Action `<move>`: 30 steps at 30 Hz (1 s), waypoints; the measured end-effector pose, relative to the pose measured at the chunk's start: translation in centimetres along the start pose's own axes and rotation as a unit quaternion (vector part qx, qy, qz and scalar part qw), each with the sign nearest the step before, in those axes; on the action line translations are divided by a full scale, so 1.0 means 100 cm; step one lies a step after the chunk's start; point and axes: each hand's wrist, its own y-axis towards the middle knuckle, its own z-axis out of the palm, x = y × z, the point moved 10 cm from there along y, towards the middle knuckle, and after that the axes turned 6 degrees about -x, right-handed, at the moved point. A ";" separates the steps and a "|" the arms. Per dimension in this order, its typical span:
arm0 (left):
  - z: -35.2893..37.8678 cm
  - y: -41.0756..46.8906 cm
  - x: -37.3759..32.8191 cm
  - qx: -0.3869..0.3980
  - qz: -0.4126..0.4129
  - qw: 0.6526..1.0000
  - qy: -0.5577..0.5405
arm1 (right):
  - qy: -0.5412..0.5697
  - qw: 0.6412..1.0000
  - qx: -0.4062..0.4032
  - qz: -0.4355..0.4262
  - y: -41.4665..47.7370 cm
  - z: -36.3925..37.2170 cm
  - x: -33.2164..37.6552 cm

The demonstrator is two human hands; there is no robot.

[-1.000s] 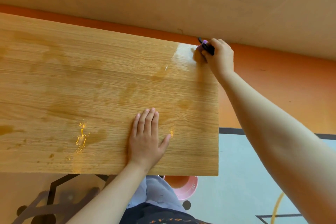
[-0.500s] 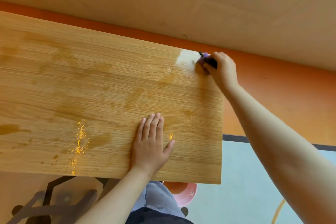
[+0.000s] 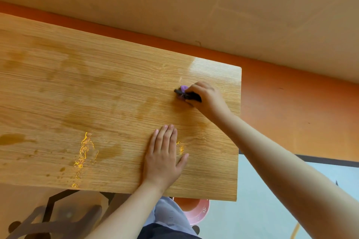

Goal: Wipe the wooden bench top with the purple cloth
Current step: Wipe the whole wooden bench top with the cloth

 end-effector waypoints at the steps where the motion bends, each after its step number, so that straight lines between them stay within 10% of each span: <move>1: -0.001 0.001 0.000 -0.001 0.000 1.000 -0.002 | 0.002 1.000 0.014 -0.006 -0.004 -0.001 -0.004; 10: -0.003 0.001 -0.002 -0.009 0.004 1.000 -0.003 | -0.047 0.953 -0.161 0.251 0.041 -0.056 -0.115; 23: -0.003 0.002 -0.001 -0.003 -0.008 1.000 -0.006 | 0.030 0.999 -0.008 -0.006 -0.002 0.027 0.047; 30: -0.003 0.001 -0.001 -0.010 -0.005 1.000 -0.016 | -0.002 0.957 -0.158 0.243 -0.014 -0.052 -0.104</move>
